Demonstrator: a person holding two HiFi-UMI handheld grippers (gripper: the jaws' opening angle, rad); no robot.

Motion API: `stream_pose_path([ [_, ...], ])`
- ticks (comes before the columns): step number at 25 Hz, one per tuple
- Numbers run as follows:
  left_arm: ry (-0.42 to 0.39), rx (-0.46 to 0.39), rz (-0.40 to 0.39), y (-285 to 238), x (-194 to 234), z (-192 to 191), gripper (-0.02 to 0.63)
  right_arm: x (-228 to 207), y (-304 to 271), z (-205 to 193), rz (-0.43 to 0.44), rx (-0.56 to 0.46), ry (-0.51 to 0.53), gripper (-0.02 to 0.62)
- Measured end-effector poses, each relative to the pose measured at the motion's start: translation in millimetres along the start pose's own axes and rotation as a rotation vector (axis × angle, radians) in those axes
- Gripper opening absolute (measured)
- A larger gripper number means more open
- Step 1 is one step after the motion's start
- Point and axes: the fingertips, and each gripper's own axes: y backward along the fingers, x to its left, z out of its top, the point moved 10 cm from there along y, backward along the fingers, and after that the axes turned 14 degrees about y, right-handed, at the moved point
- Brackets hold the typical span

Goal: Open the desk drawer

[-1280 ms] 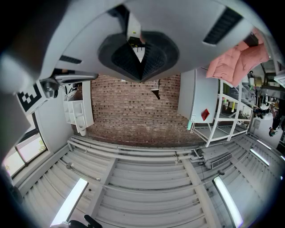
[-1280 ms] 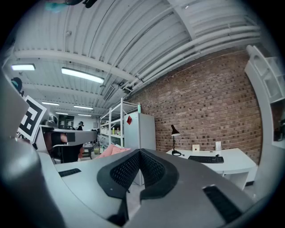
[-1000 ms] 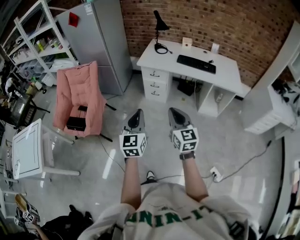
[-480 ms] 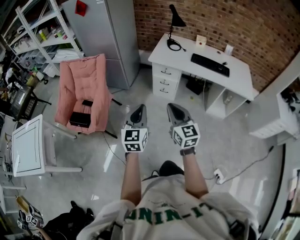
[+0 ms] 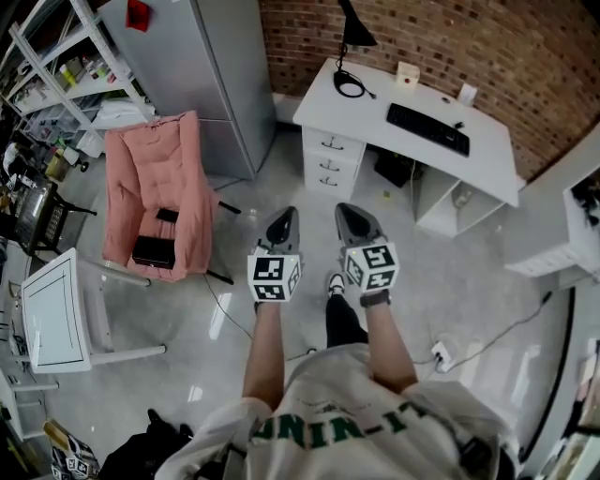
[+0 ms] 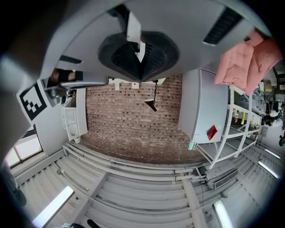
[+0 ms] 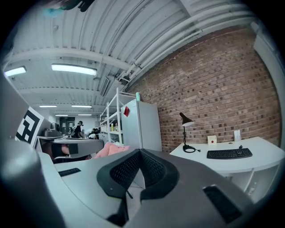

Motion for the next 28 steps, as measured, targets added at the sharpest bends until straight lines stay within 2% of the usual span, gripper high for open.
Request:
stream_pose_path([
  [8,-0.012,0.055,-0.025,-143,29,10,0.0,-95,-103,-23,-0.001,0.043,-0.027,0.002],
  [12,-0.025,0.089,-0.038,-208,45,0,0.0,-132,-150,-48,0.001,0.075,-0.054,0.002],
  [19,-0.023,0.147,-0.046,-315,90,-47,0.0,-175,-237,-117,0.021,0.157,-0.131,0.002],
  [24,0.021,0.253,-0.051,-380,139,-93,0.0,-191,-288,-158,-0.004,0.217,-0.155,0.002],
  [28,0.091,0.316,-0.074,-427,171,-130,0.001,-196,-311,-179,-0.05,0.242,-0.183,0.002],
])
